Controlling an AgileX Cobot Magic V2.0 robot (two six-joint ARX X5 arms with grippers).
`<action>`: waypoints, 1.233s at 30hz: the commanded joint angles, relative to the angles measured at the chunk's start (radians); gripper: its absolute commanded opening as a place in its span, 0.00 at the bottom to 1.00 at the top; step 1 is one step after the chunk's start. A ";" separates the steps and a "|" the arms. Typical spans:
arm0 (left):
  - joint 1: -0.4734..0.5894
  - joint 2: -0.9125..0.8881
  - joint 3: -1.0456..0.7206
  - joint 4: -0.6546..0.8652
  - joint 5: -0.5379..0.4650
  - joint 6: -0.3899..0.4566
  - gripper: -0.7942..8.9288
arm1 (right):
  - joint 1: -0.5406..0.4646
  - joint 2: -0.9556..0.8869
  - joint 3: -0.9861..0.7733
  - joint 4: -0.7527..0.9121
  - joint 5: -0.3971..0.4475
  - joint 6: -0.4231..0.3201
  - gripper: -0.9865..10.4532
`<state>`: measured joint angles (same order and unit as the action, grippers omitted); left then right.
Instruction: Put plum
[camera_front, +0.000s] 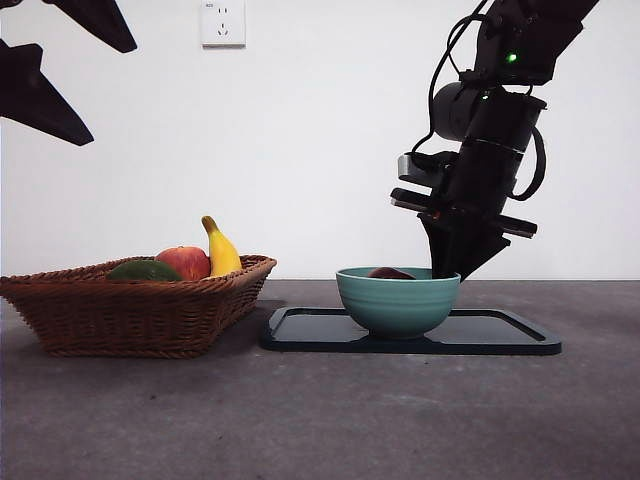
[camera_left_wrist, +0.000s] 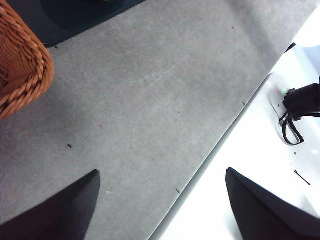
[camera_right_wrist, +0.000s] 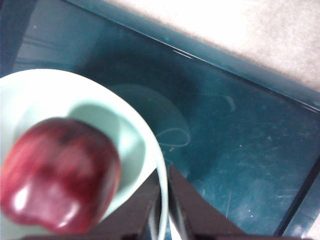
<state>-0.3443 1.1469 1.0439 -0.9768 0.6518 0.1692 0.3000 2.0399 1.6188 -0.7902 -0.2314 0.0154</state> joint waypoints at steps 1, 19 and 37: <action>-0.004 0.007 0.004 0.005 0.003 0.001 0.50 | 0.005 0.025 0.027 0.005 0.000 0.009 0.17; -0.004 0.007 0.004 0.006 0.003 0.002 0.50 | 0.002 -0.182 0.059 -0.035 0.021 0.022 0.24; -0.004 0.007 0.004 0.009 0.003 0.002 0.50 | 0.005 -0.708 -0.072 -0.237 -0.035 -0.014 0.24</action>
<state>-0.3443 1.1469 1.0439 -0.9756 0.6518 0.1696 0.3004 1.3323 1.5517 -1.0260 -0.2630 0.0143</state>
